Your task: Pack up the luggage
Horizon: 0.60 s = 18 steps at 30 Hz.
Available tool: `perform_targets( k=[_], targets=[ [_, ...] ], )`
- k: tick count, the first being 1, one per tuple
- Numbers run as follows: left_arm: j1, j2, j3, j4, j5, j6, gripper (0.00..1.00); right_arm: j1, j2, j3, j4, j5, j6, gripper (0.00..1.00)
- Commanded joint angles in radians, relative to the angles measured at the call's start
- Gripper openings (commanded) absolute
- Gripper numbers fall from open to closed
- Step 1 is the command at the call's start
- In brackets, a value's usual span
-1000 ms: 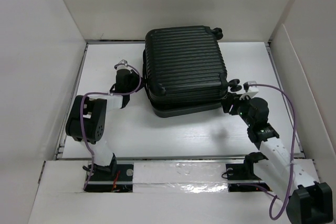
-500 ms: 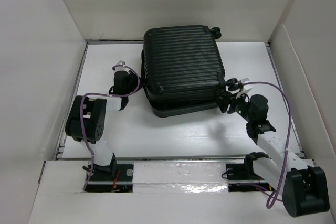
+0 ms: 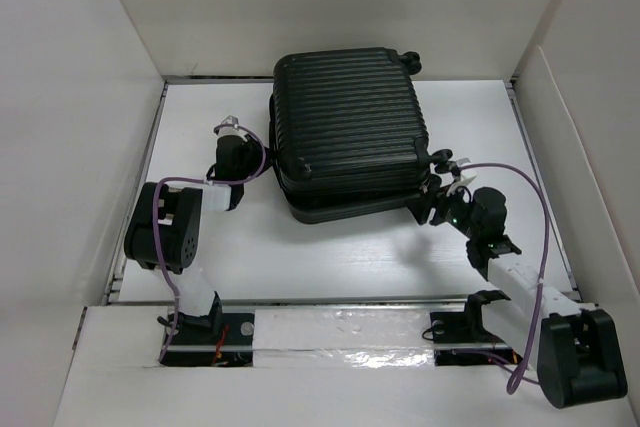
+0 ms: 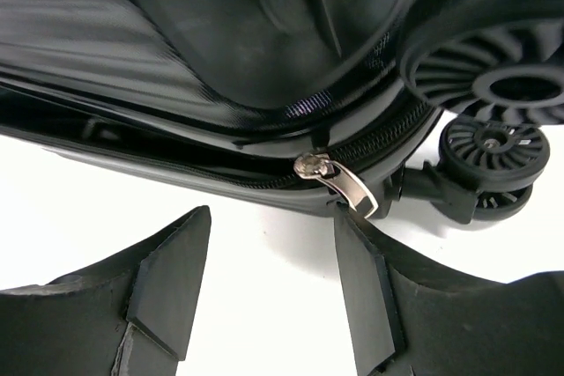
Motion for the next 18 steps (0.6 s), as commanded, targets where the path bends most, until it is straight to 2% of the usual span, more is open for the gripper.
perform_targets(
  k=[1,4,5,7,8,10,12,13,17,18],
  targets=[
    [0.006,-0.022,-0.026,0.039,0.048,-0.008,0.0,-0.008,0.03,0.051,0.054,0.003,-0.002,0.64],
    [0.006,-0.024,-0.025,0.038,0.047,-0.004,0.0,-0.017,0.038,0.061,0.035,0.038,-0.016,0.64],
    [0.006,-0.024,-0.023,0.037,0.045,-0.004,0.0,-0.017,0.038,0.061,0.034,0.031,-0.019,0.58],
    [0.006,-0.022,-0.022,0.036,0.041,-0.004,0.0,-0.017,0.029,0.061,0.022,-0.007,-0.021,0.56],
    [0.006,-0.024,-0.022,0.034,0.038,-0.003,0.0,-0.017,0.024,0.06,0.002,-0.021,-0.019,0.48],
    [0.006,-0.025,-0.019,0.036,0.033,-0.003,0.0,-0.017,0.0,0.039,-0.002,-0.049,0.001,0.41],
    [0.006,-0.022,-0.011,0.041,0.031,-0.007,0.0,-0.017,-0.034,0.029,-0.055,-0.022,0.045,0.39],
    [0.016,-0.022,-0.008,0.047,0.036,-0.011,0.0,-0.017,-0.053,0.006,-0.057,-0.014,0.06,0.4],
    [0.025,-0.008,0.001,0.091,0.077,-0.043,0.0,-0.026,-0.142,-0.008,-0.107,0.078,0.093,0.65],
    [0.025,-0.005,0.011,0.093,0.085,-0.046,0.0,-0.026,-0.143,-0.003,-0.106,0.084,0.09,0.68]
  ],
)
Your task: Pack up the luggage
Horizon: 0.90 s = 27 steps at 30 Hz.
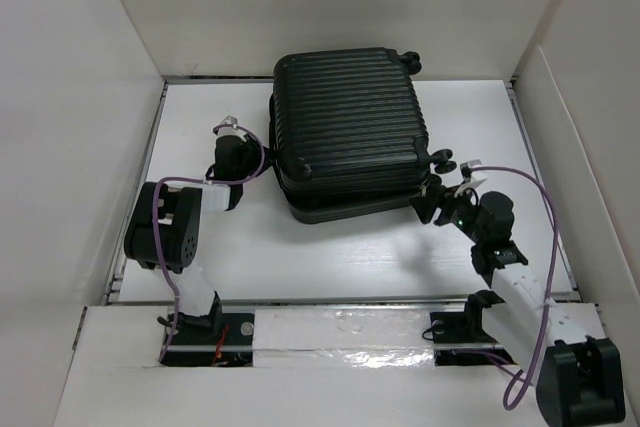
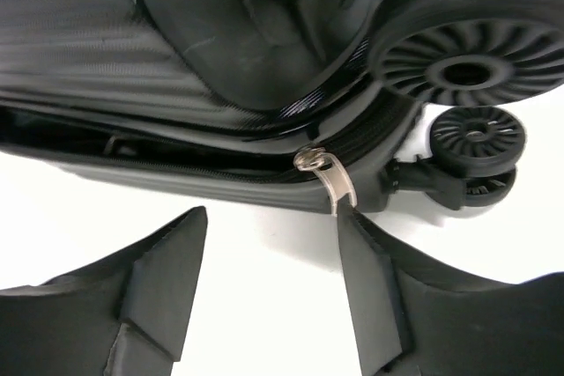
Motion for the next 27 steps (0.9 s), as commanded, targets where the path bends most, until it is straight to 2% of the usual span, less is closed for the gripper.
perform_targets(
  k=[1,6,10,16,22,25,27],
  targets=[
    [0.013,-0.004,0.021,0.084,0.081,-0.033,0.0,-0.013,-0.021,0.005,-0.015,0.056,0.014,0.69],
    [0.024,-0.004,0.028,0.082,0.084,-0.027,0.0,-0.034,0.138,0.097,-0.022,-0.005,-0.056,0.69],
    [0.033,0.004,0.022,0.102,0.101,-0.029,0.0,-0.034,0.215,0.108,0.066,-0.131,-0.076,0.68],
    [0.033,0.018,0.025,0.11,0.106,-0.026,0.0,-0.034,0.226,0.099,0.126,-0.077,-0.101,0.69],
    [0.033,0.012,0.016,0.105,0.09,-0.02,0.0,-0.034,0.271,0.092,0.222,-0.093,-0.108,0.66],
    [0.033,0.005,0.011,0.105,0.084,-0.015,0.0,-0.034,0.266,0.096,0.223,-0.079,-0.108,0.5],
    [0.033,0.004,0.008,0.105,0.084,-0.013,0.0,-0.034,0.263,0.096,0.22,-0.076,-0.108,0.36]
  ],
)
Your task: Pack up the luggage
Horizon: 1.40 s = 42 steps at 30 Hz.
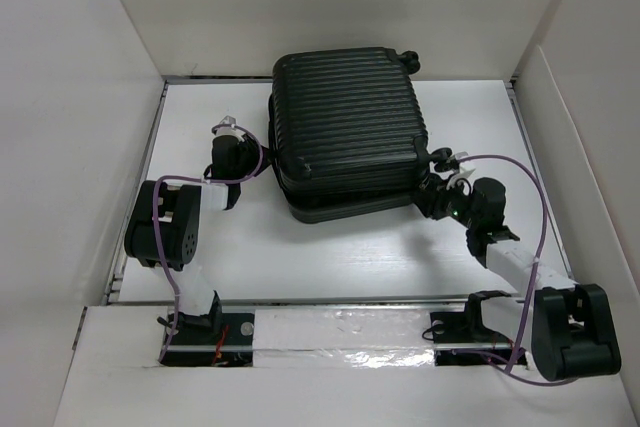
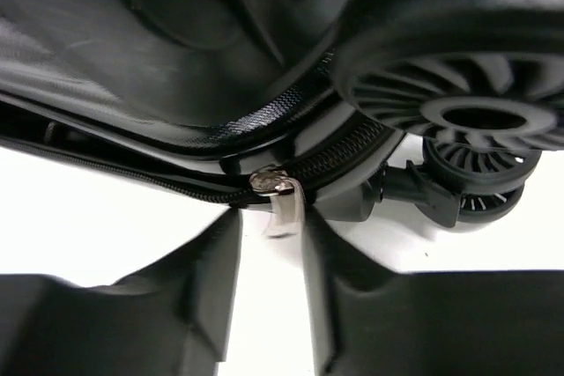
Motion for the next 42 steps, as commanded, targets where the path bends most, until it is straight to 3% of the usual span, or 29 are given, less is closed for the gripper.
perform_targets(
  k=[1,2,5,8,12,16,21,24,27,32,36,40,42],
  targets=[
    [0.007,-0.016,0.005,0.083,0.022,0.0,0.0,-0.002,-0.01,0.029,0.119,0.017,-0.014,0.32],
    [0.007,-0.016,0.002,0.084,0.022,0.0,0.0,-0.002,-0.014,0.026,0.119,0.02,-0.01,0.21],
    [0.007,-0.013,-0.01,0.097,0.021,-0.002,0.0,-0.002,-0.059,0.003,0.122,0.04,0.009,0.08],
    [0.007,-0.006,-0.024,0.112,0.025,-0.005,0.0,-0.002,-0.108,-0.008,0.108,0.056,0.018,0.0],
    [0.007,0.0,-0.041,0.126,0.025,-0.008,0.0,0.061,-0.155,0.001,0.052,0.091,0.01,0.0],
    [-0.033,-0.012,-0.067,0.149,0.013,-0.005,0.0,0.219,-0.16,0.033,-0.031,0.218,0.004,0.0],
    [-0.088,-0.055,-0.13,0.189,-0.022,-0.02,0.0,0.628,-0.037,0.121,-0.103,0.459,0.09,0.0],
    [-0.128,-0.083,-0.17,0.218,-0.028,-0.033,0.0,0.8,0.09,0.245,-0.249,0.721,0.137,0.0],
    [-0.18,-0.12,-0.213,0.233,-0.053,-0.039,0.0,0.83,0.165,0.345,-0.289,0.792,0.133,0.0],
    [-0.31,-0.183,-0.267,0.265,-0.096,-0.063,0.0,0.863,0.31,0.469,-0.133,0.598,0.124,0.0],
    [-0.445,-0.239,-0.319,0.246,-0.168,-0.057,0.0,0.963,0.441,0.62,-0.171,0.591,0.084,0.0],
    [-0.487,-0.305,-0.38,0.232,-0.209,-0.063,0.0,1.021,0.402,0.636,-0.243,0.654,0.047,0.0],
    [-0.501,-0.359,-0.406,0.226,-0.222,-0.062,0.0,0.976,0.34,0.587,-0.249,0.688,0.018,0.0]
  ],
)
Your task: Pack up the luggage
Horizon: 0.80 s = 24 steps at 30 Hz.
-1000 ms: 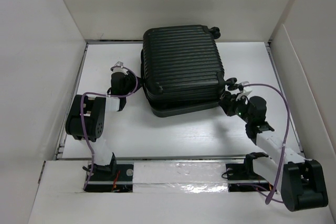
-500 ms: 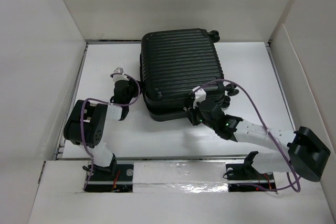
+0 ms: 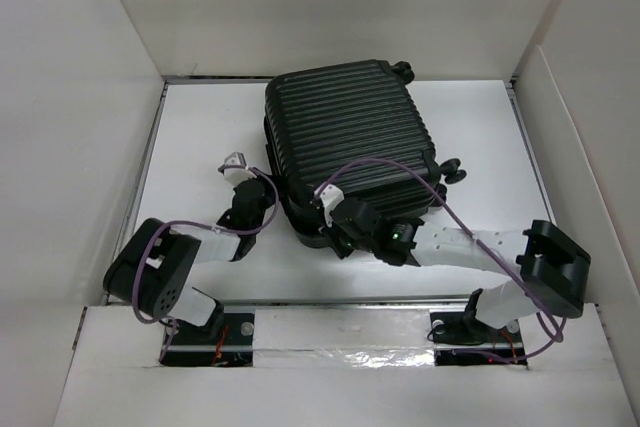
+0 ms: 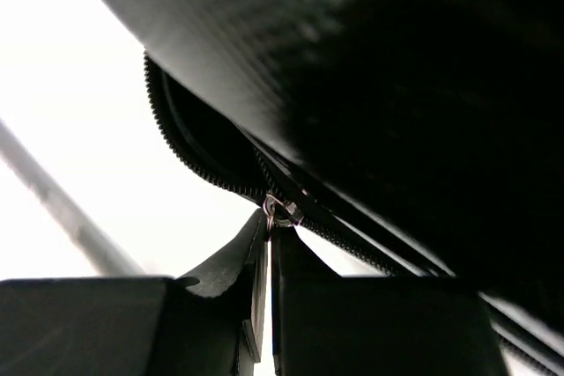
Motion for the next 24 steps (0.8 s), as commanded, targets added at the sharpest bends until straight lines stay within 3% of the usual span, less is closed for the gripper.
perform_targets(
  k=[1,7,10,13,16,20,24],
  targets=[
    [-0.186,-0.114,-0.064,0.025,0.325,-0.042,0.0,-0.069,-0.121,-0.002,0.22,0.006,-0.058,0.0],
    [-0.401,-0.137,-0.023,-0.009,0.173,-0.048,0.0,-0.479,-0.303,-0.06,0.158,-0.314,-0.154,0.0],
    [-0.491,-0.076,0.052,-0.011,0.146,-0.051,0.0,-0.631,-0.33,-0.027,0.121,-0.405,-0.177,0.0],
    [-0.554,0.021,0.155,-0.011,0.119,-0.036,0.0,-0.706,-0.339,-0.03,0.09,-0.489,-0.18,0.0],
    [-0.576,0.142,0.27,-0.011,0.141,-0.019,0.0,-0.72,-0.396,-0.142,0.099,-0.474,-0.134,0.0],
    [-0.535,0.281,0.419,0.0,0.177,-0.005,0.0,-0.597,-0.505,-0.325,0.153,-0.377,-0.023,0.0],
    [-0.454,0.345,0.52,-0.009,0.187,-0.019,0.0,-0.398,-0.566,-0.347,0.078,-0.281,0.033,0.0]
  ],
)
